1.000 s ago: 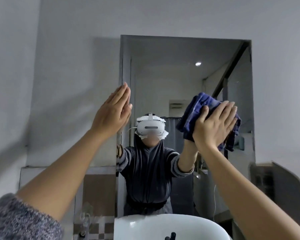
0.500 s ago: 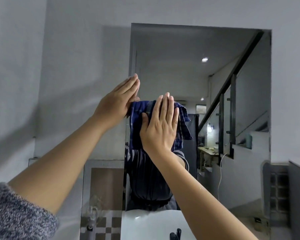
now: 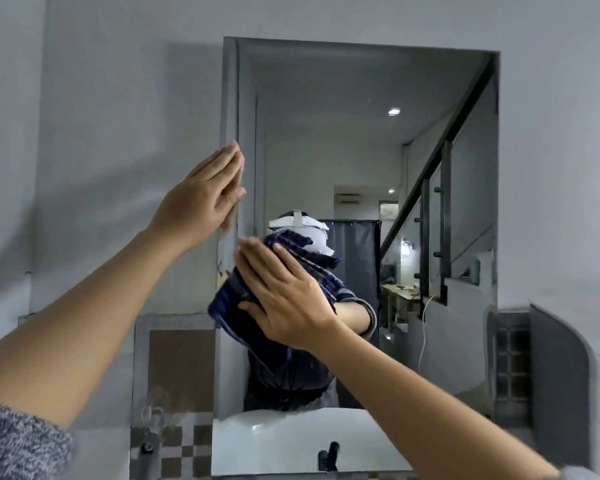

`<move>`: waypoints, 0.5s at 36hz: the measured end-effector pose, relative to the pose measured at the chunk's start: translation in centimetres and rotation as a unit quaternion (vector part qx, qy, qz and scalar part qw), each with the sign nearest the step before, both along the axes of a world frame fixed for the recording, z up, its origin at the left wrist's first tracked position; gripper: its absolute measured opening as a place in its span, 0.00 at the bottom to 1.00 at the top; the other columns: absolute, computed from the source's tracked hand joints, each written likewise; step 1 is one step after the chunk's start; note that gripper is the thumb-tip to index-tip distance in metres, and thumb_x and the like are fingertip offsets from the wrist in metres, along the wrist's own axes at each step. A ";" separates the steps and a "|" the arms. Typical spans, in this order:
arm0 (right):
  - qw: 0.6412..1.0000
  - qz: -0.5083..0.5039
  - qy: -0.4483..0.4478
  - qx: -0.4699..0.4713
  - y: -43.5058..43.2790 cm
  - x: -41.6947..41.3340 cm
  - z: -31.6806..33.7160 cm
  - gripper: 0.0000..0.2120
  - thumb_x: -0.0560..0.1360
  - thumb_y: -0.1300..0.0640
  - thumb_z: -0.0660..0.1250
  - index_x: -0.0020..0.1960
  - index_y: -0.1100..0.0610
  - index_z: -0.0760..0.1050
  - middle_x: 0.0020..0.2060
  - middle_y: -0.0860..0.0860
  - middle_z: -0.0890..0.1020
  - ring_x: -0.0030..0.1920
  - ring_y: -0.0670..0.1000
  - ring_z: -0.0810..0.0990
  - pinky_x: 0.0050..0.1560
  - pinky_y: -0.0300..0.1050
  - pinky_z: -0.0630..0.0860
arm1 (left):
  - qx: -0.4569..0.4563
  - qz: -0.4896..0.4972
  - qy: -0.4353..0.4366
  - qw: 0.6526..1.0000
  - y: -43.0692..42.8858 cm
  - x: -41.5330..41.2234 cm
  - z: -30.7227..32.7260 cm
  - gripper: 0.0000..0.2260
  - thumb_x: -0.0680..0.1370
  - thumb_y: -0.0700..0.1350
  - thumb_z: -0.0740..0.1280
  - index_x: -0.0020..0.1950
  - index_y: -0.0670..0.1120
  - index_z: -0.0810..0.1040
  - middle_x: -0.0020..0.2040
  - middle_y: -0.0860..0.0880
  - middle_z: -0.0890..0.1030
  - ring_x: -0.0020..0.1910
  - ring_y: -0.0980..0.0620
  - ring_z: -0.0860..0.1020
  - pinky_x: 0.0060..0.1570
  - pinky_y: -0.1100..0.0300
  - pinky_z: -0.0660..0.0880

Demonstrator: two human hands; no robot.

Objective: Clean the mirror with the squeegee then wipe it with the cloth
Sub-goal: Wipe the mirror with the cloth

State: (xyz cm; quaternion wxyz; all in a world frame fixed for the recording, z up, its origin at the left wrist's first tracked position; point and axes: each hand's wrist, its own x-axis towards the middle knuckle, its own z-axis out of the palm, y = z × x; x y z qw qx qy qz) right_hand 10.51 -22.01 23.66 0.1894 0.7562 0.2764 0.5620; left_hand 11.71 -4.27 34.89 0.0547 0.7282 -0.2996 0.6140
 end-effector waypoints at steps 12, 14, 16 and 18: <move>0.955 -0.088 -0.038 0.282 -16.9 -1.9 2.5 0.30 0.79 0.44 0.47 0.76 0.59 0.52 0.76 0.55 0.54 0.76 0.52 0.49 0.75 0.49 0.45 | -0.081 -0.035 0.023 0.996 -2.2 1.0 -1.8 0.23 0.80 0.43 0.56 0.74 0.43 0.55 0.76 0.49 0.52 0.75 0.55 0.50 0.70 0.68 0.46; 0.902 -0.082 -0.048 0.421 -17.3 -1.7 0.9 0.30 0.78 0.44 0.45 0.76 0.58 0.49 0.76 0.54 0.52 0.76 0.51 0.47 0.75 0.48 0.42 | -0.084 -0.040 0.026 0.995 -2.4 1.1 -2.3 0.23 0.80 0.43 0.56 0.74 0.43 0.54 0.76 0.48 0.51 0.75 0.55 0.48 0.68 0.74 0.42; 0.835 -0.067 -0.049 0.544 -16.7 -1.6 -0.7 0.31 0.78 0.44 0.45 0.76 0.59 0.48 0.76 0.54 0.51 0.76 0.51 0.46 0.74 0.47 0.40 | -0.085 -0.045 0.032 0.995 -2.5 1.1 -2.9 0.23 0.81 0.43 0.56 0.75 0.42 0.53 0.76 0.48 0.51 0.74 0.55 0.47 0.66 0.76 0.40; 0.774 -0.054 -0.048 0.629 -15.3 -1.5 -2.0 0.31 0.78 0.44 0.45 0.76 0.59 0.48 0.76 0.54 0.51 0.76 0.51 0.47 0.74 0.47 0.40 | -0.082 -0.048 0.037 0.995 -2.7 0.9 -3.5 0.24 0.81 0.44 0.56 0.75 0.42 0.52 0.77 0.47 0.50 0.75 0.54 0.47 0.65 0.78 0.39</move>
